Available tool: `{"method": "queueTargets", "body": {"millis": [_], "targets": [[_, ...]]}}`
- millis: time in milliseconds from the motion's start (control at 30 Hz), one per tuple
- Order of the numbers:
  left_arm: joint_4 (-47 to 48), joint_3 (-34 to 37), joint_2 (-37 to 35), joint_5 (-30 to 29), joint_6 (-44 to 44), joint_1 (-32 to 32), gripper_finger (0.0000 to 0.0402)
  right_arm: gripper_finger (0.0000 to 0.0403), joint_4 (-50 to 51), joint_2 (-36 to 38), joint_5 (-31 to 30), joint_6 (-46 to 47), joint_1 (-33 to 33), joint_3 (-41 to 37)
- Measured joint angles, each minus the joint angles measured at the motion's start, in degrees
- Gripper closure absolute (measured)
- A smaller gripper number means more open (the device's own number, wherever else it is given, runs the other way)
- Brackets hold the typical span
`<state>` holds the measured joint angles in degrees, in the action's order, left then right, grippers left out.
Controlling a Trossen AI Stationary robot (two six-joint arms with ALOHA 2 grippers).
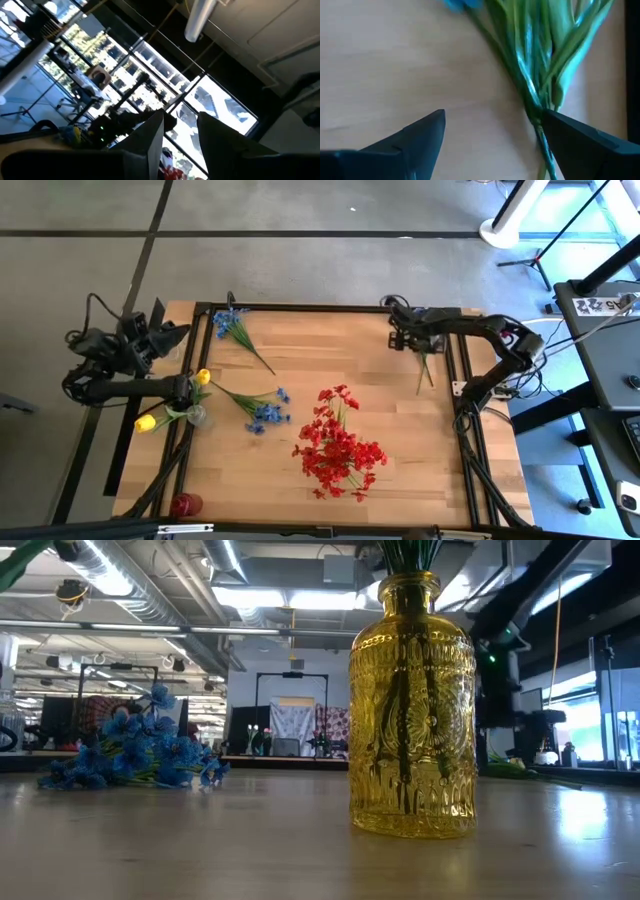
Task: Sort flowers into vase by color
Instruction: Put the yellow tulip into the transparent vase
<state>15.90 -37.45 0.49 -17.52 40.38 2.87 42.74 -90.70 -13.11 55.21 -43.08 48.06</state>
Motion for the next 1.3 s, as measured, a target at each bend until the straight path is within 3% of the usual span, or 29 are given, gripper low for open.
{"method": "queueTargets", "body": {"millis": [300, 500, 633, 800, 1067, 1300], "targets": [[-0.18, 0.00, 0.02, -9.07, -0.22, -0.01, 0.0285, 0.0072, -7.41, 0.21, 3.24, -3.19, -2.07, -3.05], [-0.12, 0.00, 0.03, -12.21, -0.44, -0.01, 0.0285, 0.0072, -9.80, 0.40, 13.25, -7.70, 5.67, 3.84], [-0.06, 0.00, 0.04, -12.53, -0.44, 0.00, 0.0285, 0.0072, -4.82, 0.50, 7.83, -4.12, 7.55, 7.29], [0.11, 0.00, 0.04, -12.50, -0.03, -0.02, 0.0285, 0.0072, 2.58, 0.50, 2.02, 8.18, 7.49, 6.37], [1.41, 0.00, 0.04, -14.01, -0.42, -0.02, 0.0285, 0.0076, -0.66, 0.50, -3.90, 18.22, 7.42, -0.41], [2.14, 0.02, 0.04, -18.04, -2.19, -0.01, 0.0285, 0.0157, -9.86, -2.72, -3.05, 20.29, 4.94, -3.68]]}}
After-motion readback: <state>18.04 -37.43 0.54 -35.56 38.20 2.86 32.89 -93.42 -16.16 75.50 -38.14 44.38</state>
